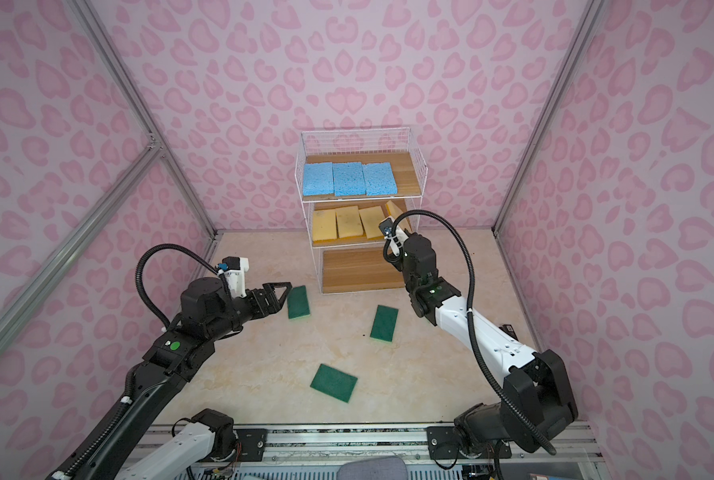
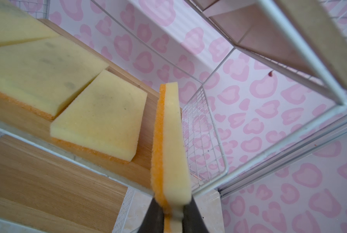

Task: Place and organize the cleaning sponges onto the shelf
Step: 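Press the sponge flat onto the middle shelf with the right gripper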

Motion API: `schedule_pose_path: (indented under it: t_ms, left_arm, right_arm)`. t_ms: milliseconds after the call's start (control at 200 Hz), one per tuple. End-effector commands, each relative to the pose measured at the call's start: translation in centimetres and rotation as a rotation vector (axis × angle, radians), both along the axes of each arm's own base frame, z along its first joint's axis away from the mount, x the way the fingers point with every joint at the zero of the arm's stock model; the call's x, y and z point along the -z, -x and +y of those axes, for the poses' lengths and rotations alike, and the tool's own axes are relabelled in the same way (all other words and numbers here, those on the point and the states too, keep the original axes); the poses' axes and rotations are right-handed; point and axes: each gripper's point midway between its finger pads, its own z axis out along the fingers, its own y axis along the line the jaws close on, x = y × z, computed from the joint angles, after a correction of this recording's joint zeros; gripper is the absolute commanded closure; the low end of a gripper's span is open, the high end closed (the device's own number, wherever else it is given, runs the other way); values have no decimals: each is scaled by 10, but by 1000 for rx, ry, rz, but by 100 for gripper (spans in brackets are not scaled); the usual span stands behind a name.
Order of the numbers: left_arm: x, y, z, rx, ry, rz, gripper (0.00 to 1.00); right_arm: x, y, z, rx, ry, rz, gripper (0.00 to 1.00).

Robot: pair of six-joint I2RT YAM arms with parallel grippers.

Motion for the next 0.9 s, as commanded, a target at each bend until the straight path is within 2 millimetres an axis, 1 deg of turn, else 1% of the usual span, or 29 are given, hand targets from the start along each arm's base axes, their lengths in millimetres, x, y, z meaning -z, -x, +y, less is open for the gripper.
schedule_pose_path:
  t_ms: [0,245,325,380,490,550,685,895]
  left_arm:
    - [-6,-2,0,-3,1,-20,2]
    - [-3,-2,2,-10,-2,-15,2]
    - [-1,-2,2,-11,-2,-11,2]
    - [-1,-2,2,-10,-2,-11,2]
    - [-2,-1,2,-8,-1,-14,2]
    - [-3,-1,2,-8,0,-12,2]
    - [-4,-1,1,-2,3,-13,2]
    - [-6,0,0,0,11,-14,2]
  right_arm:
    - [-12,-9,-4,52,-28,-49,84]
    - [-11,-28,-2,93,30,-69,84]
    - [-7,-32,2,89,47,-56,80]
    - [-5,-33,3,85,47,-50,70]
    - [1,-30,6,63,29,-37,47]
    - [1,-26,8,48,11,-39,38]
    - [-1,-15,11,-1,-26,-27,26]
    - [-2,2,15,-65,-87,3,14]
